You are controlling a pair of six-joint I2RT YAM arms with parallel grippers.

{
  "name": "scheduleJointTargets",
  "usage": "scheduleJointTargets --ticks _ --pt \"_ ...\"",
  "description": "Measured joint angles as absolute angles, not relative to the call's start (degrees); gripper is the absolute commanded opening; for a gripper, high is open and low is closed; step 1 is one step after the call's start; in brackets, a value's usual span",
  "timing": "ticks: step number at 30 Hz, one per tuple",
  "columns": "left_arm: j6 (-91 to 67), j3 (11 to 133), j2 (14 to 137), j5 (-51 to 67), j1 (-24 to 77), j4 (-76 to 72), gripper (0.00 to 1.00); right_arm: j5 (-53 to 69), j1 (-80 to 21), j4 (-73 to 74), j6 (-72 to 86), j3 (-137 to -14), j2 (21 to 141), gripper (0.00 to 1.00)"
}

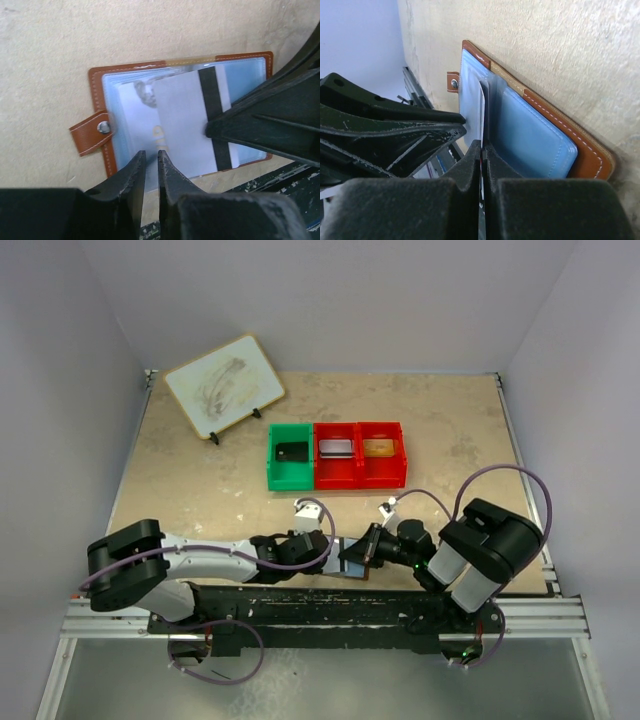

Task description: Take the credit cards out of the card holder

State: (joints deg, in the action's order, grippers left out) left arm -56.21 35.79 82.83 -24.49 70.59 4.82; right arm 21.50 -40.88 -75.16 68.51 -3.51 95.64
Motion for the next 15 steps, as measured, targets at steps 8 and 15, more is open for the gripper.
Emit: scheduleJointTargets --ticks 8,15 --pt "-56.21 35.79 78.67 -26.3 70.59 10.81 0.2 21.47 -40.93 -74.52 69.06 -2.59 94.24 0.0" --pt "-56.42 35.79 77.65 -27.49 70.59 12.6 0.21 19.88 -40.93 -66.83 69.28 -2.68 88.29 0.0"
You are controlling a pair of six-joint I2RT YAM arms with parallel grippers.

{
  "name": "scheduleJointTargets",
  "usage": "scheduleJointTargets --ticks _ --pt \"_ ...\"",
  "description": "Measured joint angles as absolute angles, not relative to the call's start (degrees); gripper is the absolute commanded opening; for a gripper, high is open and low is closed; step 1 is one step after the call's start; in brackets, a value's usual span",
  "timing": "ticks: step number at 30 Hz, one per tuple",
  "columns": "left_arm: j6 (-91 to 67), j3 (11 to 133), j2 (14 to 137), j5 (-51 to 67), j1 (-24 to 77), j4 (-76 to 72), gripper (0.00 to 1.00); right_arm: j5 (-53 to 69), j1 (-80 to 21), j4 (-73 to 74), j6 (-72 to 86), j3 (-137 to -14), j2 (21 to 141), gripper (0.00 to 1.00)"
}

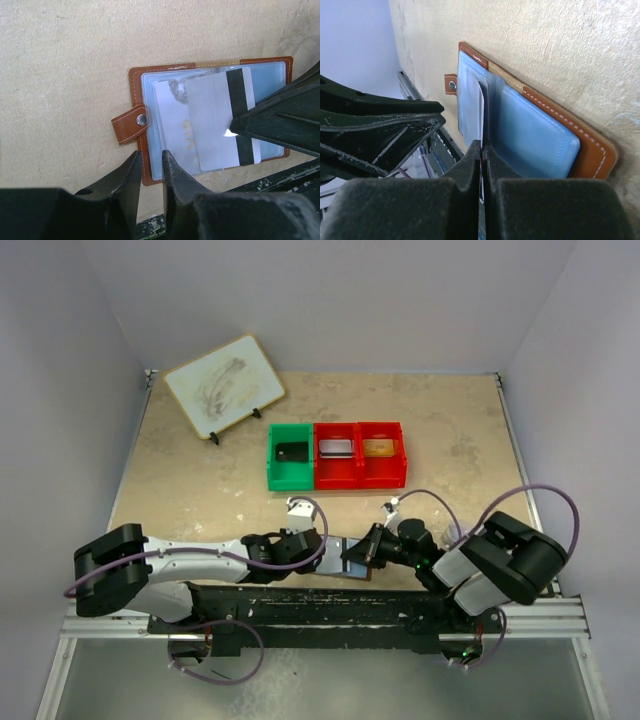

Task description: Take the credit cards out of the card holder

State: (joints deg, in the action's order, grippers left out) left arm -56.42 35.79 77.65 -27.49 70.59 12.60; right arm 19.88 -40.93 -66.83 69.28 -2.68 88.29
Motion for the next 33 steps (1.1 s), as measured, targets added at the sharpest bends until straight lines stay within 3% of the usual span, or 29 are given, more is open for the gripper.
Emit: scheduleJointTargets --ticks 14,33 --pt "-55.68 36.88 78.08 -23.99 70.59 5.61 0.21 12.75 -41.15 -36.38 64.2 -6.68 66.61 0.0" --pt "-54.94 41.34 82.54 -23.68 70.65 4.05 0.21 10.39 -41.15 -25.56 60.82 -6.83 57.74 0.0"
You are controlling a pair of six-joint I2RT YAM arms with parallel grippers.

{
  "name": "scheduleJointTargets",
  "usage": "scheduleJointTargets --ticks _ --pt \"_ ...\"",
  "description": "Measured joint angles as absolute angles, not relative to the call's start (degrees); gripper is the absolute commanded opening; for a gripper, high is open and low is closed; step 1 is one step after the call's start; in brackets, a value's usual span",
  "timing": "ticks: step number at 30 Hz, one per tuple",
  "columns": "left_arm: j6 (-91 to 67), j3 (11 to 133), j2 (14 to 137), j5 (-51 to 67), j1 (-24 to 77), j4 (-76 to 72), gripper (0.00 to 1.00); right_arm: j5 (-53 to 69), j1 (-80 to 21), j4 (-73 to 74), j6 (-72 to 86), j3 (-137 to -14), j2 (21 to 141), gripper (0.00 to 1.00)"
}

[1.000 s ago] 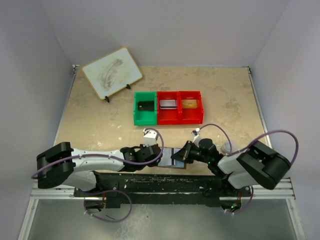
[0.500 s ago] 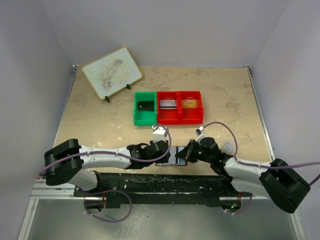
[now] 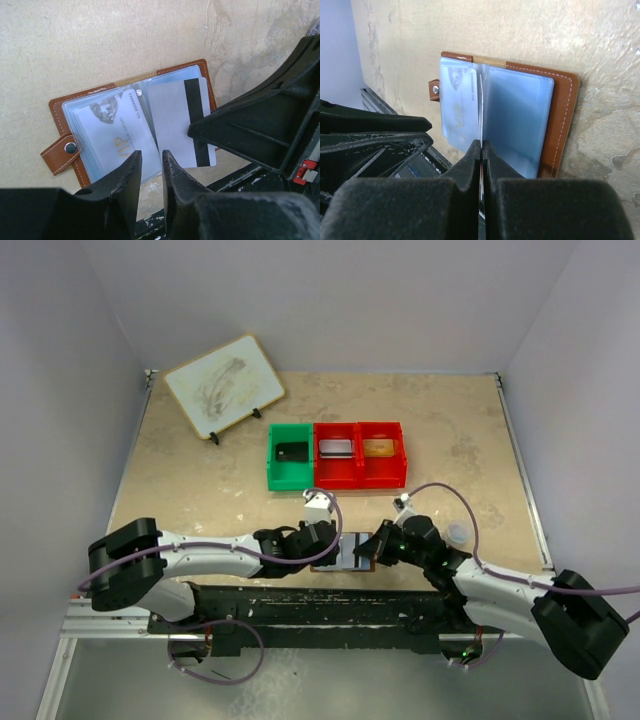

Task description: Take the credit cards out of the card holder

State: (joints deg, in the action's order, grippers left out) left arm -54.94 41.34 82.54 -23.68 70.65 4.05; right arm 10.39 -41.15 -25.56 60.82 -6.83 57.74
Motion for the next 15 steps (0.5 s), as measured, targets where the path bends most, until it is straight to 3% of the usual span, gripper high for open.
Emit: scheduleJointTargets --ticks 5,15 --pt "-55.13 40.12 79.68 -26.48 70.7 5.58 0.27 9.28 -41.15 -23.83 58.39 -6.85 54.06 0.0" --pt "-54.87 39.92 69.69 -37.23 70.37 18.35 0.55 4.58 -41.15 -16.86 50.61 -10.02 42.22 0.0"
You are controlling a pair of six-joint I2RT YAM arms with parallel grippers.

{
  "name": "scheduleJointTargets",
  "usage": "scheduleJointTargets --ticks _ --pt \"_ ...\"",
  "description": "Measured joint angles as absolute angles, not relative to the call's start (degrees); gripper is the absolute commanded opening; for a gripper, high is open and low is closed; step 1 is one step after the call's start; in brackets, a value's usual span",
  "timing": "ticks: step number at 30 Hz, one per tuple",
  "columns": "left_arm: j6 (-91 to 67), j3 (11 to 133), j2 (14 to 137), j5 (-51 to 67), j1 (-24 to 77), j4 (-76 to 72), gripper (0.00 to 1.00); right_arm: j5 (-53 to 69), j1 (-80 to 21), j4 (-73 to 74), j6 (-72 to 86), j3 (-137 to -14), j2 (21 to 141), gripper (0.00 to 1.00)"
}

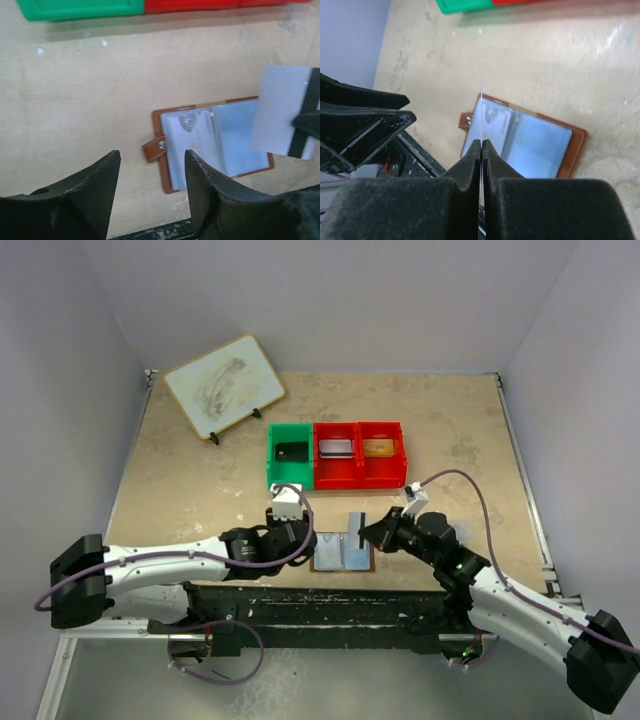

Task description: Take the credit cards out of the card holder

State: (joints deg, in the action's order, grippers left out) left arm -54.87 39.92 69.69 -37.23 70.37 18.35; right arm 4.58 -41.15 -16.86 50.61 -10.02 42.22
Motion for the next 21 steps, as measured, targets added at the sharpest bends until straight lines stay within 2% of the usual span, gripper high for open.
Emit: scheduleJointTargets --ticks 6,11,16,21 --pt "-54.41 42.72 63.26 -43.29 65.82 30.83 0.62 3.51 -41.15 -14.48 43.42 -15.03 38.26 0.0" --pt "-54.39 46.83 63.24 -47.75 61.34 39.33 0.65 3.49 -41.85 -12.56 37.87 -18.74 38.24 0.0" --pt "-51.59 48.66 62.22 -49.21 58.48 42.61 0.67 1.41 -45.65 -12.08 33.21 -20.64 38.39 0.0" --pt "-47.7 48.71 59.83 -46.98 48.64 42.35 0.68 -2.68 -50.85 -9.87 27.16 -24.05 41.5 0.0"
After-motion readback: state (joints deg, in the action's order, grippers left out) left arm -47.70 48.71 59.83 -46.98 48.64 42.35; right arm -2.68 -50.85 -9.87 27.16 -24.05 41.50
